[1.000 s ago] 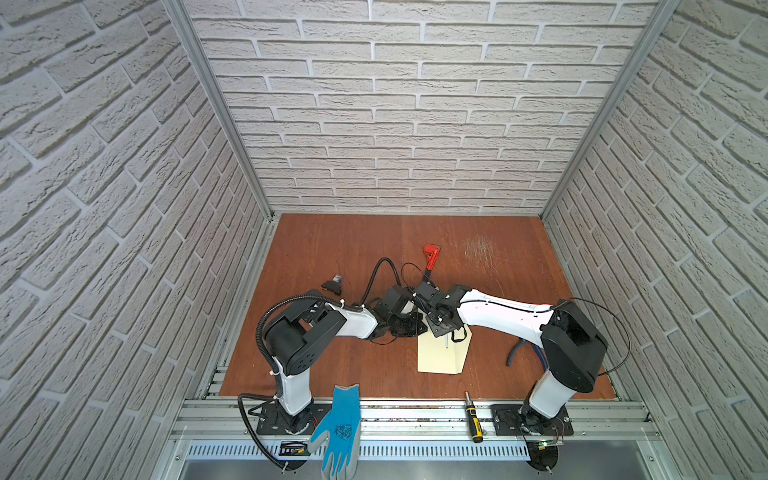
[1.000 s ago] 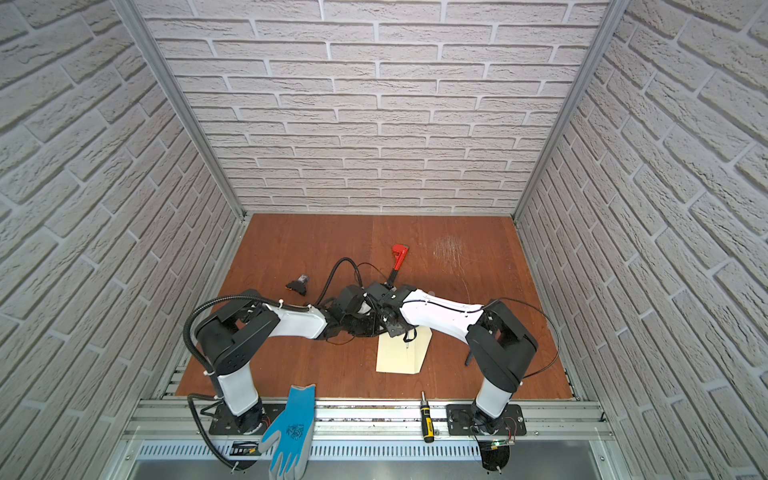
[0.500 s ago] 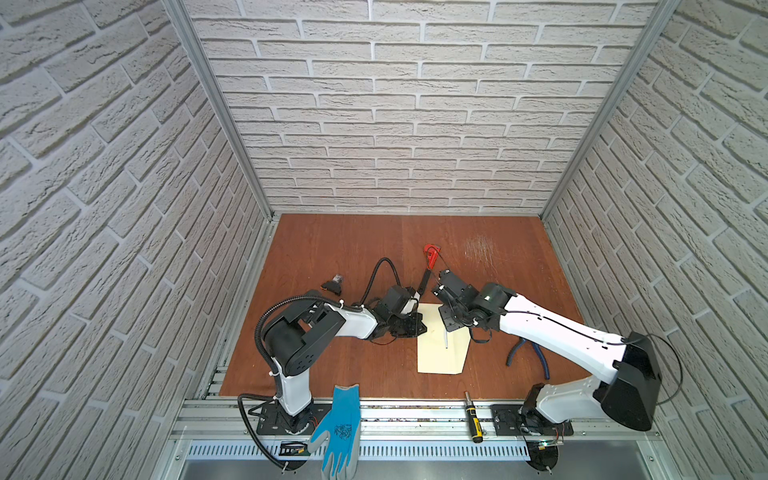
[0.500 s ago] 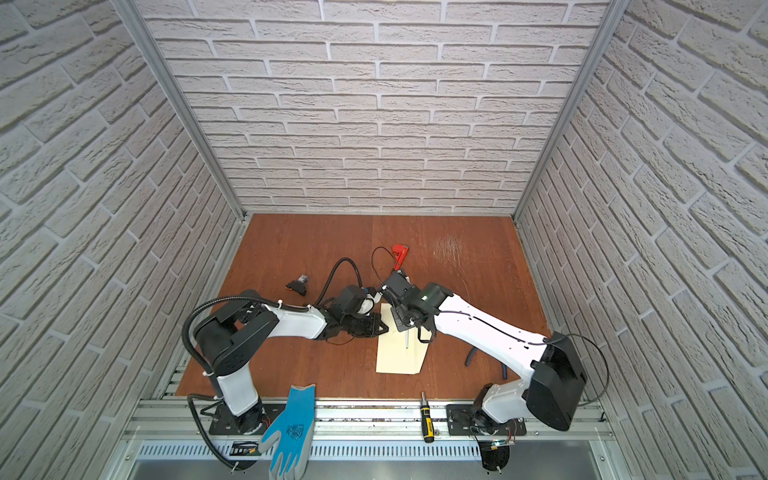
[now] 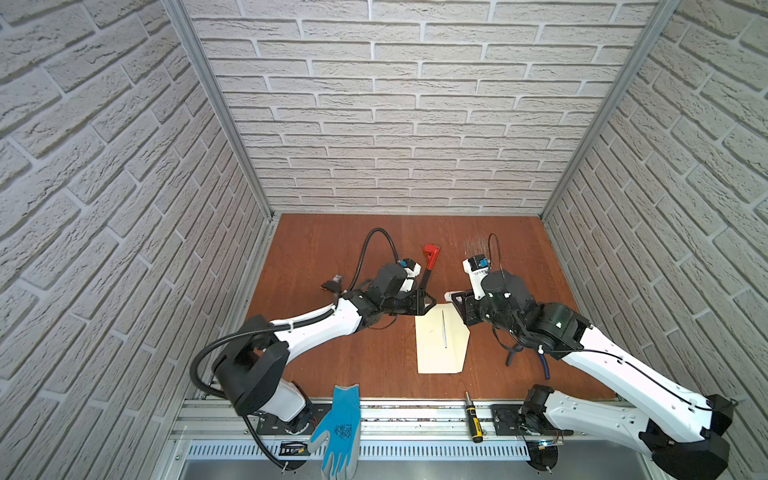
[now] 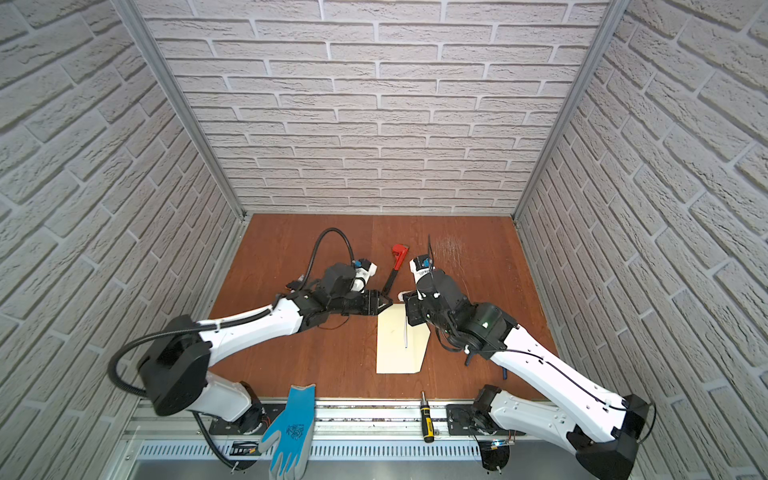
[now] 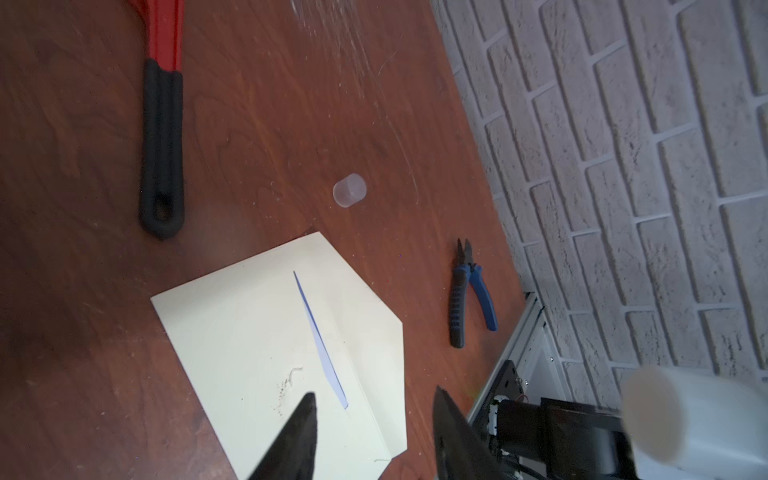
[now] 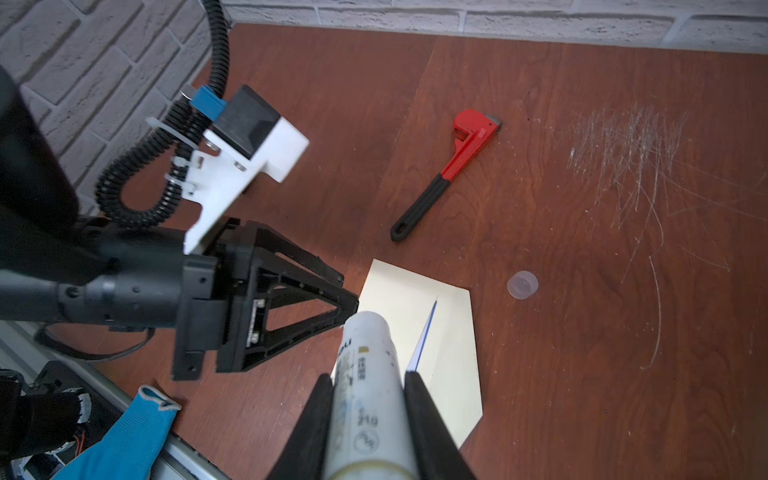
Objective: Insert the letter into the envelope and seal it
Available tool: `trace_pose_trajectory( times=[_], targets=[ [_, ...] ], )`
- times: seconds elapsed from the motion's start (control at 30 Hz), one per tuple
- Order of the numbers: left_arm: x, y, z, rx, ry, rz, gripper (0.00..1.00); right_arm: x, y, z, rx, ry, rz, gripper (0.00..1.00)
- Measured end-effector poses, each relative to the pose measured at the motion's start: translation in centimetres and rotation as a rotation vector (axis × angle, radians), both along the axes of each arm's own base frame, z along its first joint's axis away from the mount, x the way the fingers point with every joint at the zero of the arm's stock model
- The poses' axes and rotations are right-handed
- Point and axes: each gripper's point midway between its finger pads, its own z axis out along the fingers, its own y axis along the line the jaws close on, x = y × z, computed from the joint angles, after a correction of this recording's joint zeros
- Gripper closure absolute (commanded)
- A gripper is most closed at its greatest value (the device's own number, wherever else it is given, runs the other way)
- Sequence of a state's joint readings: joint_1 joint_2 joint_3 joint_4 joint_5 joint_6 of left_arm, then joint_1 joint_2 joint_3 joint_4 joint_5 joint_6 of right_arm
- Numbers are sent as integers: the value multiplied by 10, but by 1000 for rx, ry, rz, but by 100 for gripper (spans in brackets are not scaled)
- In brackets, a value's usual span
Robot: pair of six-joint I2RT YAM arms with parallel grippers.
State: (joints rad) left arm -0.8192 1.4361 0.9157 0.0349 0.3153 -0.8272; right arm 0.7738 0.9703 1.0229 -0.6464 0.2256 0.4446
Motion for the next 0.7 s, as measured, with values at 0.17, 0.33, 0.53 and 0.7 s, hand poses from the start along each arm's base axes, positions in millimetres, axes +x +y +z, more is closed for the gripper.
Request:
trace_pose_trajectory(
  times=[0.17,0.33,0.53,0.7],
  targets=[
    [-7,34,59,-109,-121,117,39,1,10,4,59,-119,75,94],
    [-16,68,100,-292,-204,250,30,5,27,9,139,-289,165,94],
    [-22,67,127,-475,-225,306,18,14,51,6,213,-473,251,94],
    [-23,52,141,-602,-207,309,11,25,71,27,282,-610,287,94]
  ],
)
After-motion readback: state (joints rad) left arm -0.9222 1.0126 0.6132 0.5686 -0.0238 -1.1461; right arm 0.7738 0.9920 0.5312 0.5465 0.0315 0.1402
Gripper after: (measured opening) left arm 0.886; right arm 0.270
